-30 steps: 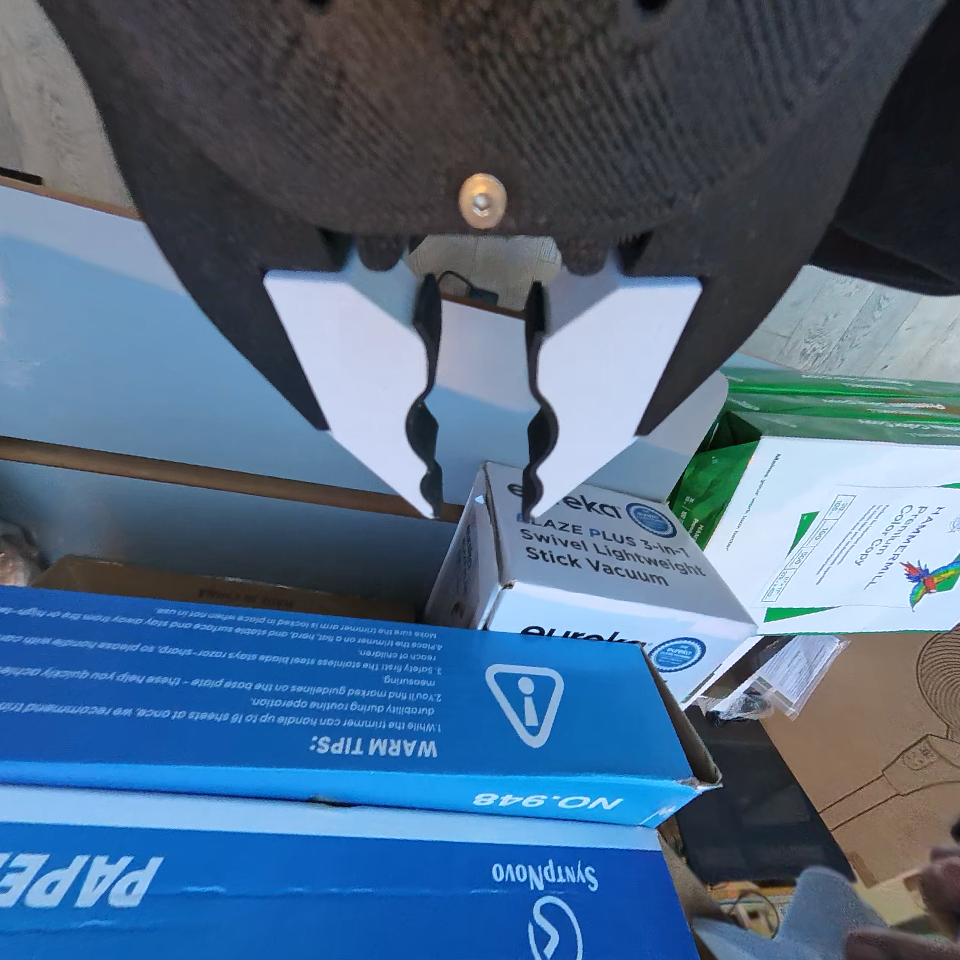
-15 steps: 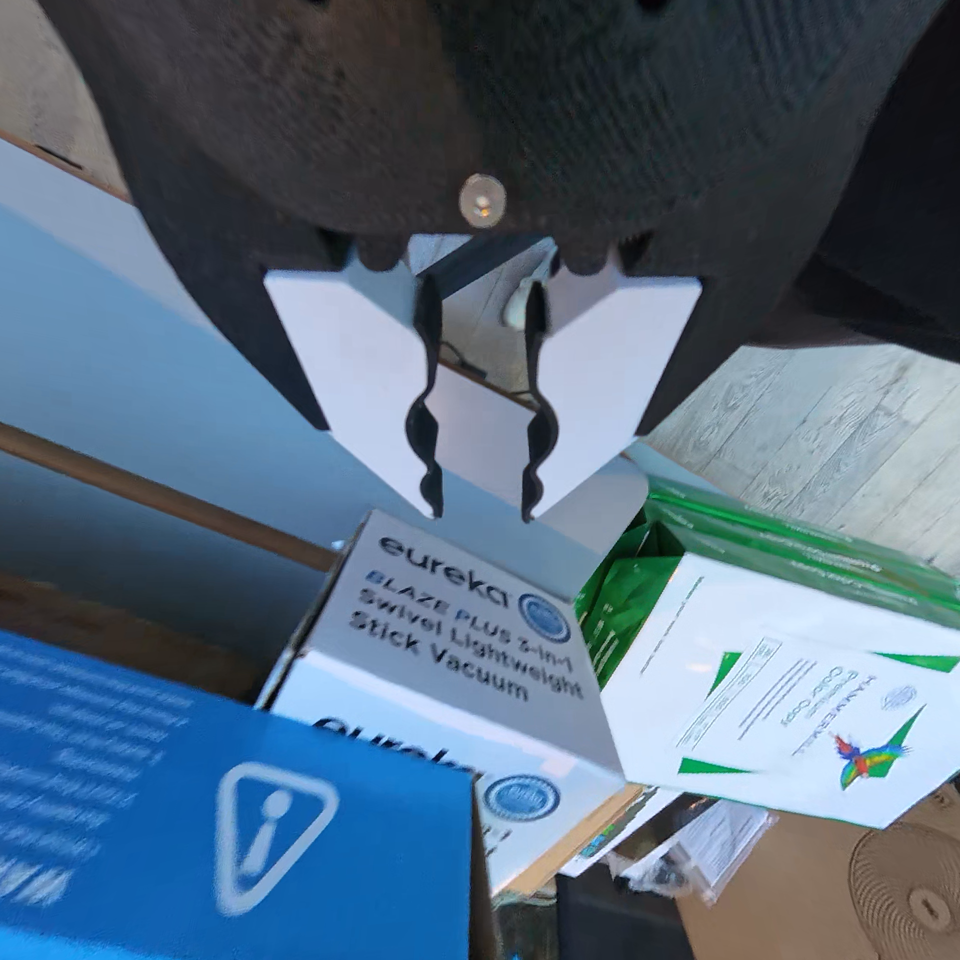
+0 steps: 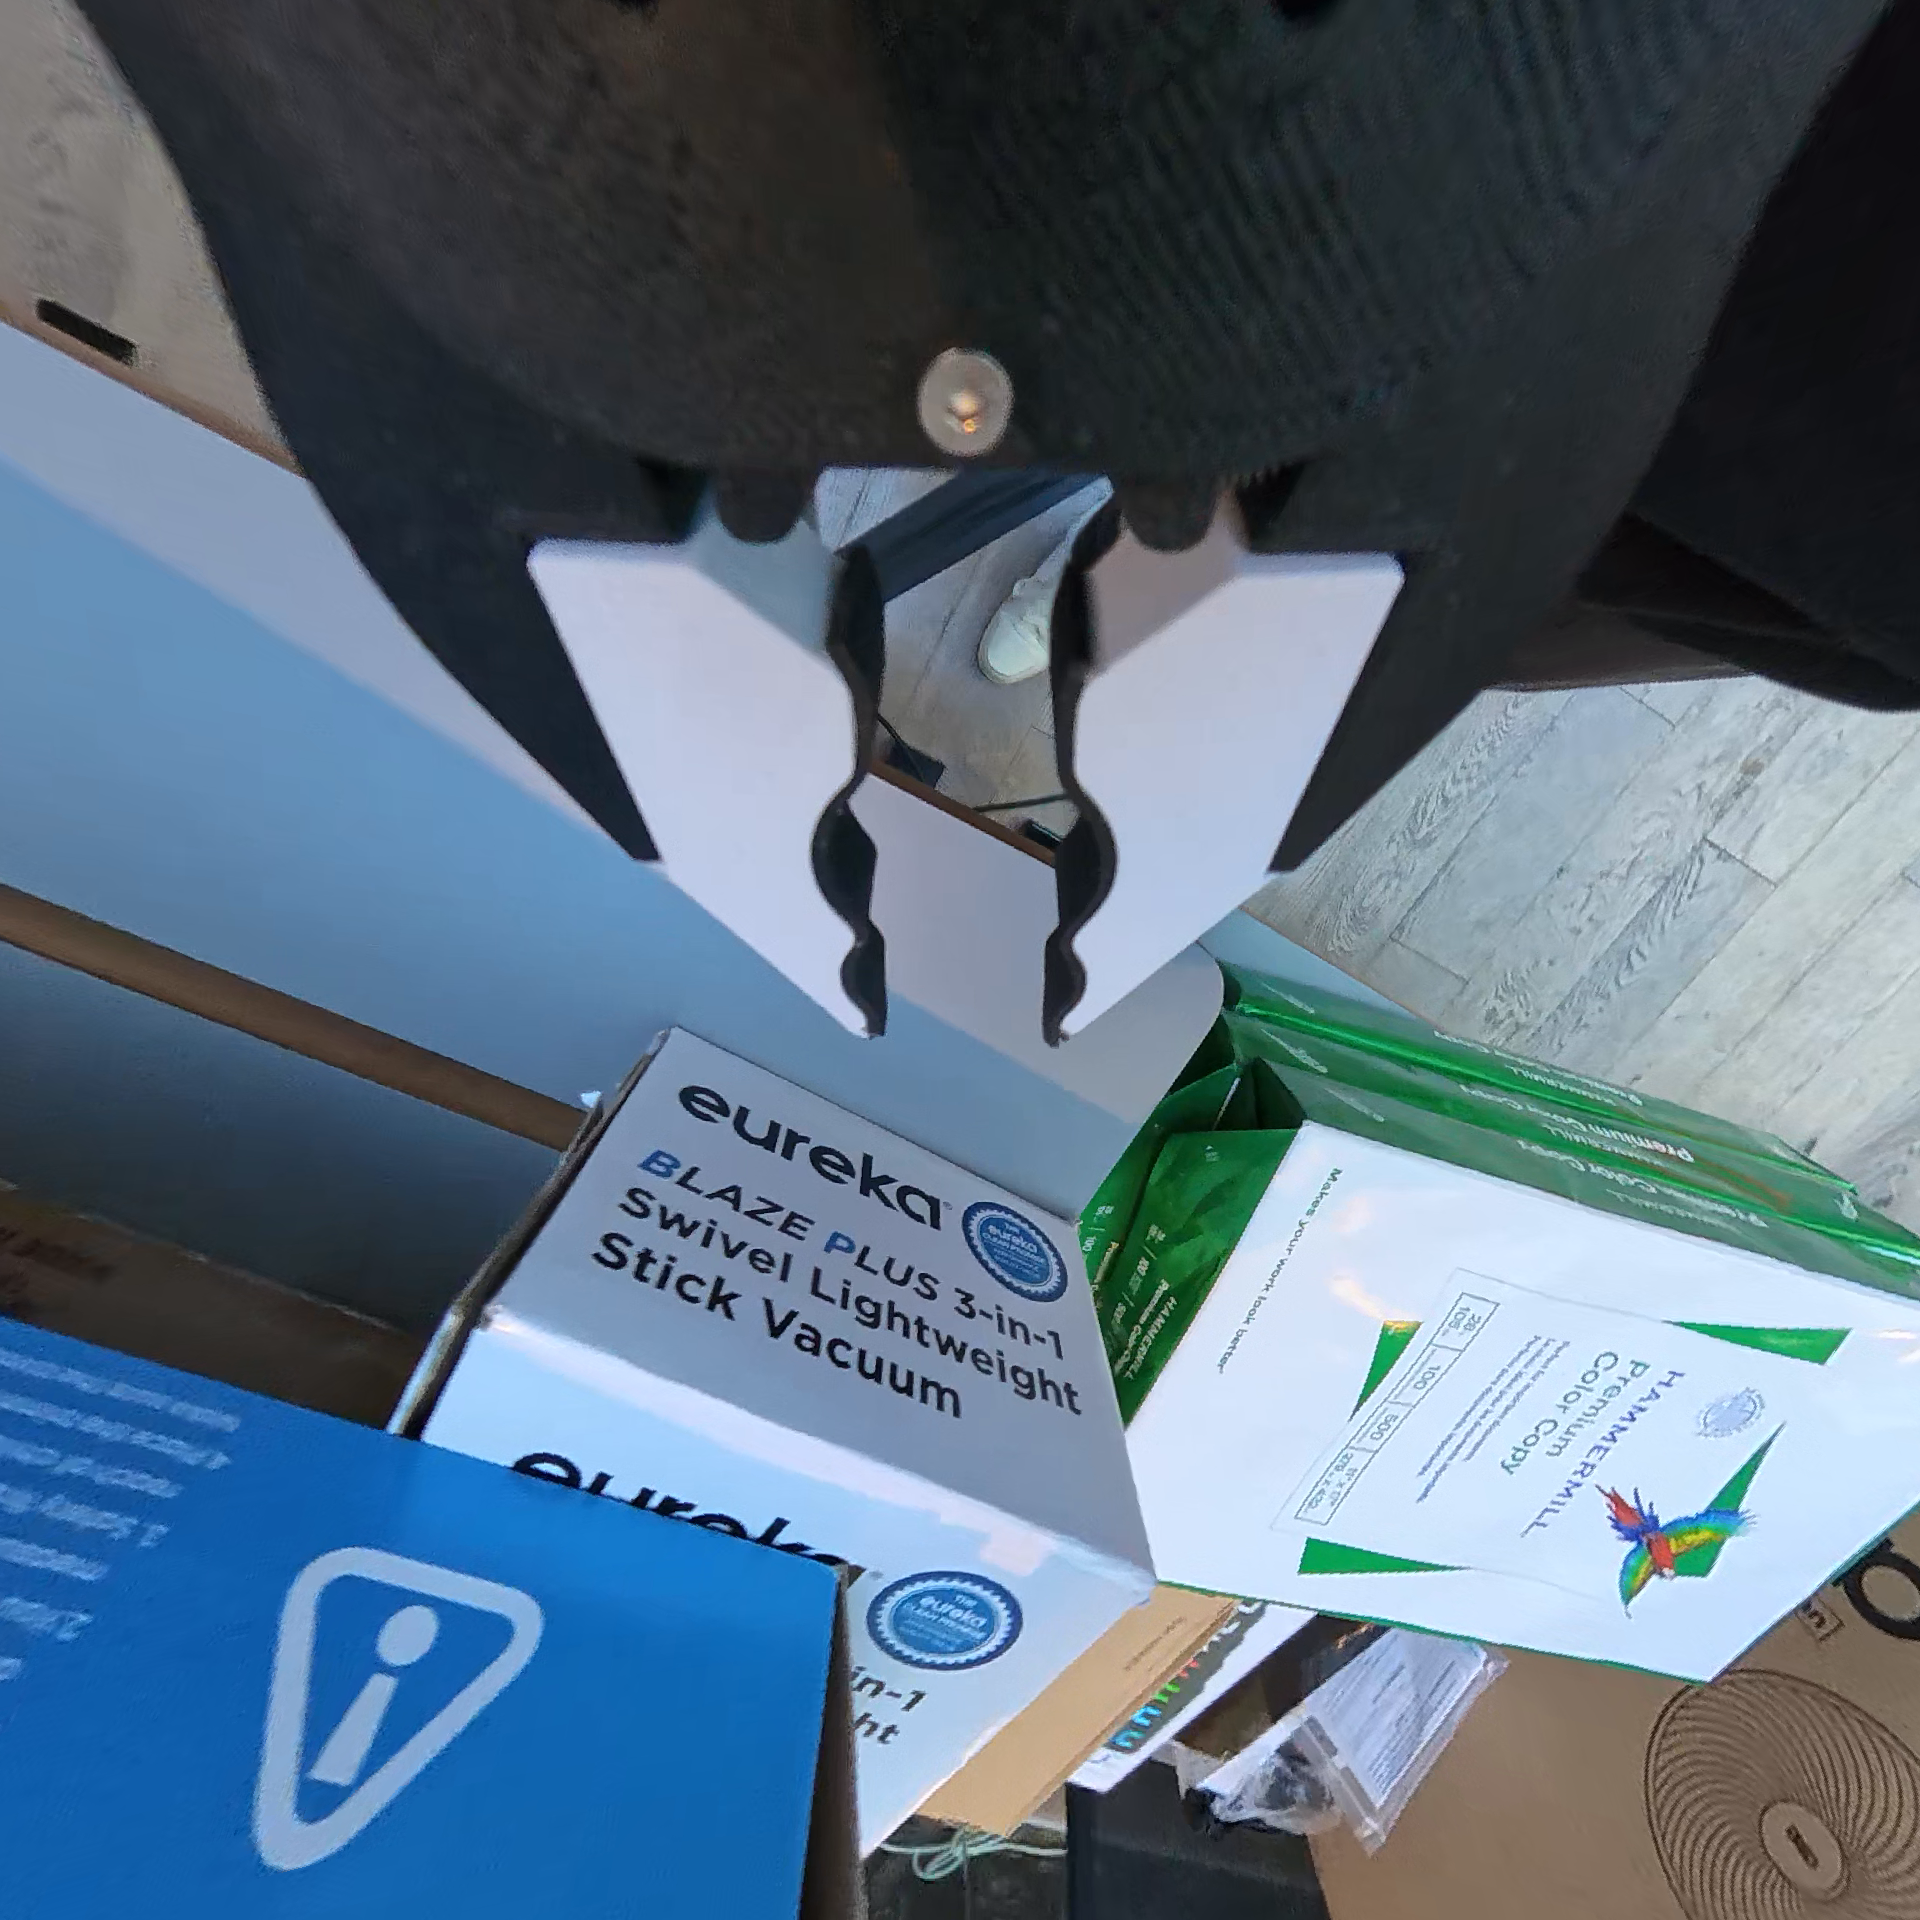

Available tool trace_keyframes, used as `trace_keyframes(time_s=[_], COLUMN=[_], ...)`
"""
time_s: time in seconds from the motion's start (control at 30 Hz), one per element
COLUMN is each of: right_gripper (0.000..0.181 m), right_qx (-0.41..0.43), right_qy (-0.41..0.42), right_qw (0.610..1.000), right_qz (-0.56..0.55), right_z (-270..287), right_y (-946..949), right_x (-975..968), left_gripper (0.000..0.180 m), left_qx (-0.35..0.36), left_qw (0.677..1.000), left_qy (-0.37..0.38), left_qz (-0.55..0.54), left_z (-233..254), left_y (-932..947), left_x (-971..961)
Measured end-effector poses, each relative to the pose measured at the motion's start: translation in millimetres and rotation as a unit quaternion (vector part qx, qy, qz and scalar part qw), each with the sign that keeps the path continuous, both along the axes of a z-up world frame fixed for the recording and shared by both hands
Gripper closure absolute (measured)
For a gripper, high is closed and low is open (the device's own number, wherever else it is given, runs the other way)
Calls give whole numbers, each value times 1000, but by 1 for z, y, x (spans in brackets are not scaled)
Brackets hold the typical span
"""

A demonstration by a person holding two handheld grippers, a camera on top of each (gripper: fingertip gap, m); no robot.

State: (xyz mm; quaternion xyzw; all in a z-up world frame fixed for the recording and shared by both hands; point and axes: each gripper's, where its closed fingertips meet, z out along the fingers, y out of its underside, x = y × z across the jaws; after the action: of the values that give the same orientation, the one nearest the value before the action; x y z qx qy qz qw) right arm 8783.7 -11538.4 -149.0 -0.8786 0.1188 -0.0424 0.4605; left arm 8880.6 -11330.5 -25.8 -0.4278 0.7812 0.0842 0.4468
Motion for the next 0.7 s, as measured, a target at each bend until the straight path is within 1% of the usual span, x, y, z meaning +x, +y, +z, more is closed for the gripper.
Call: trace_keyframes(time_s=[0.13,0.3,0.47,0.53,0.7], right_gripper=[152,153,153,153,154], right_qx=[13,30,54,59,68], right_qy=[-2,-31,-8,-13,-40], right_qw=[1000,998,995,994,990], right_qz=[-18,-49,-84,-91,-120], right_z=[5,18,22,24,33], right_y=[-6,-22,-39,-46,-67], right_x=[7,25,37,42,59], left_gripper=[166,166,166,166,167], left_qx=[-28,-81,-56,-60,-124], left_qw=[999,995,997,997,986], left_qy=[-24,-59,-45,-50,-90], left_qz=[8,21,23,29,64], left_z=[-1,-4,-2,-2,-7], left_y=[-1,1,-1,-1,3], left_x=[0,-1,0,0,-4])
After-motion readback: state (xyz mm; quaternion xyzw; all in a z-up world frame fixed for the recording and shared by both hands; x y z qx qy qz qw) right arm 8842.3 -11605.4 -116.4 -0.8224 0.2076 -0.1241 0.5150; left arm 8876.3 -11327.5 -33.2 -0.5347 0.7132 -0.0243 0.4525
